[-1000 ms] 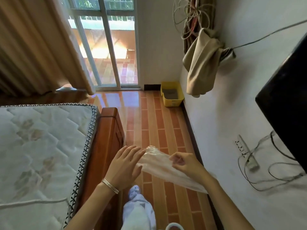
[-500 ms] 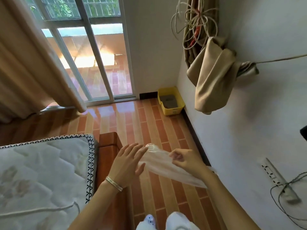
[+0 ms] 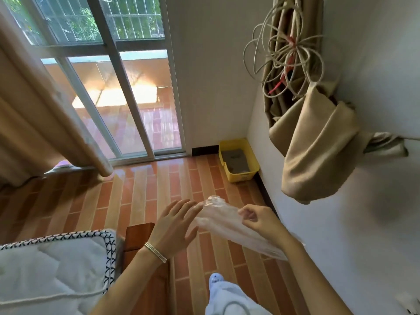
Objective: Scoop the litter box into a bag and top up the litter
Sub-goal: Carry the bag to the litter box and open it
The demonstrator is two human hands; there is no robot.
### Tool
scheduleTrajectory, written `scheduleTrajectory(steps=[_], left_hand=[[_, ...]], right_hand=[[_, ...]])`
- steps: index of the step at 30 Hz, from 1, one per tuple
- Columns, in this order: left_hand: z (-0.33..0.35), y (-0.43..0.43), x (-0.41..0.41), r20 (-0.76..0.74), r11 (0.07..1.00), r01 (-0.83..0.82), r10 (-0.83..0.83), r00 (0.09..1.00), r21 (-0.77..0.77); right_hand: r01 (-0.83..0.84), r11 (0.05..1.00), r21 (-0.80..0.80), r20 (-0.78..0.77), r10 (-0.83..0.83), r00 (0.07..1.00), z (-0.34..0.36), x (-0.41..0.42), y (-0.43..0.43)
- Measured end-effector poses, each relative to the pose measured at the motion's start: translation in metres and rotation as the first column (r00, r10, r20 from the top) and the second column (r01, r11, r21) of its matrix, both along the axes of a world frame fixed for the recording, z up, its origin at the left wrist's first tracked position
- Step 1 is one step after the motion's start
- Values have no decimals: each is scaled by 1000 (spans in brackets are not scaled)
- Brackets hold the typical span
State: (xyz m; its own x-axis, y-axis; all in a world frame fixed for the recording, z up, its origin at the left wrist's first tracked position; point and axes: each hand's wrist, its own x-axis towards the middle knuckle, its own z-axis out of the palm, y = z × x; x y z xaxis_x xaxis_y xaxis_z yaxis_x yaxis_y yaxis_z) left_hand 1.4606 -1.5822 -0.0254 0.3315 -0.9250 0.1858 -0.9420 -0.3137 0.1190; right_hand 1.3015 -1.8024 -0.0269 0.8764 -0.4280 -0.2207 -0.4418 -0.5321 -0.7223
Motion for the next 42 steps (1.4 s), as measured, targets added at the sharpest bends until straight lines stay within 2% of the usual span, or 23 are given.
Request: scheduleTrajectory(steps=[6,9,15,21,26,29,35,42], left_hand=[[0,-68,66,14,1000,14,-14,1000,8],[-6,-88,87,-34,1000,15,-14,999,25],[-16,-125,163,-39,996,55,-52,998,65],[-13,-160,267,-49,995,96,-95,994,17],[-8,-177,362,-28,988,151,-151,988,3],[-12,-191,403,-11,977,206,-206,979,45],[-19,-226,451,-48,964,260,-257,965,63],[-21,-293,517,-56,940,333,-330,942,70]], right_hand=[[-52,999,-7,-17,52,998,2,79,-70],[8,1000,9,-18,-7,1000,2,106,-97],[44,999,32,-42,-43,998,-10,164,-129],[82,995,49,-41,-80,996,-16,254,-141],[274,960,61,-2,-274,962,-9,317,-169],[276,961,35,-8,-276,961,-14,348,-178],[268,960,79,-52,-264,963,-33,397,-193],[395,914,87,-69,-390,918,-57,440,-244]])
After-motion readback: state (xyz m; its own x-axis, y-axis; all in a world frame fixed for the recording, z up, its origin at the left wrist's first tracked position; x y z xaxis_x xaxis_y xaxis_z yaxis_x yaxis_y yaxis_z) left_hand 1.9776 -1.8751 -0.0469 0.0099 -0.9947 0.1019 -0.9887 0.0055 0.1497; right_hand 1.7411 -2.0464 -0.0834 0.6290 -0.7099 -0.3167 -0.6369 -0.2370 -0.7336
